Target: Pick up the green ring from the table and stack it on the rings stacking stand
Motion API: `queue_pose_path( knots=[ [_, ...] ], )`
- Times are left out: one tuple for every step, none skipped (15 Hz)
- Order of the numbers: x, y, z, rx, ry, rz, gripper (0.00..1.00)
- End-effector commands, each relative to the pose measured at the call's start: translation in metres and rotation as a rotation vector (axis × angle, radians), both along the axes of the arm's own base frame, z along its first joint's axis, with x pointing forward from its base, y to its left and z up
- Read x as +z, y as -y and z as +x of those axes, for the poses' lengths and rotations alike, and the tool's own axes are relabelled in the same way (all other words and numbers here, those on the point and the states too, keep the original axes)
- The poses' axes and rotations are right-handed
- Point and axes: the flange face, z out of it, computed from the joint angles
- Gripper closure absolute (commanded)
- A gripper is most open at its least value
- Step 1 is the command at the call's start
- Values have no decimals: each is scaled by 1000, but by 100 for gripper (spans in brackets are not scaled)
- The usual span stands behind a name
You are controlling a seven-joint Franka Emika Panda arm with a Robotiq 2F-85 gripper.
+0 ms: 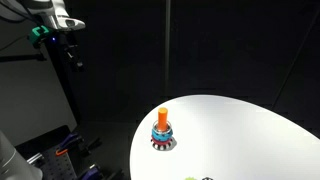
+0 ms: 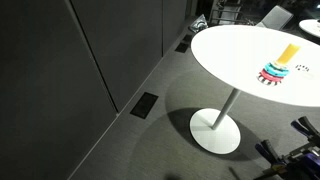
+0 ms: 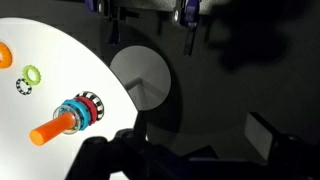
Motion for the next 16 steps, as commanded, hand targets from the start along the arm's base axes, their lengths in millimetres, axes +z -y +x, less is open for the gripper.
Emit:
queue_pose_path(
  knots=[
    [0,0,0,0,0,0,0],
    [0,0,0,0,0,0,0],
    [0,0,0,0,0,0,0],
    [0,0,0,0,0,0,0],
    [0,0,0,0,0,0,0],
    [0,0,0,0,0,0,0],
    [2,2,2,1,10,-9,0],
    [3,3,3,2,5,-3,0],
    [5,6,5,-4,6,2,0],
    [8,10,7,-9,7,10,0],
    [11,13,9,-15,10,17,0],
    [15,17,11,-21,15,24,0],
    [19,21,14,-29,21,34,0],
    [25,25,18,-39,30,46,0],
    [31,31,22,-50,38,59,0],
    [36,35,25,-59,47,68,0]
  ],
)
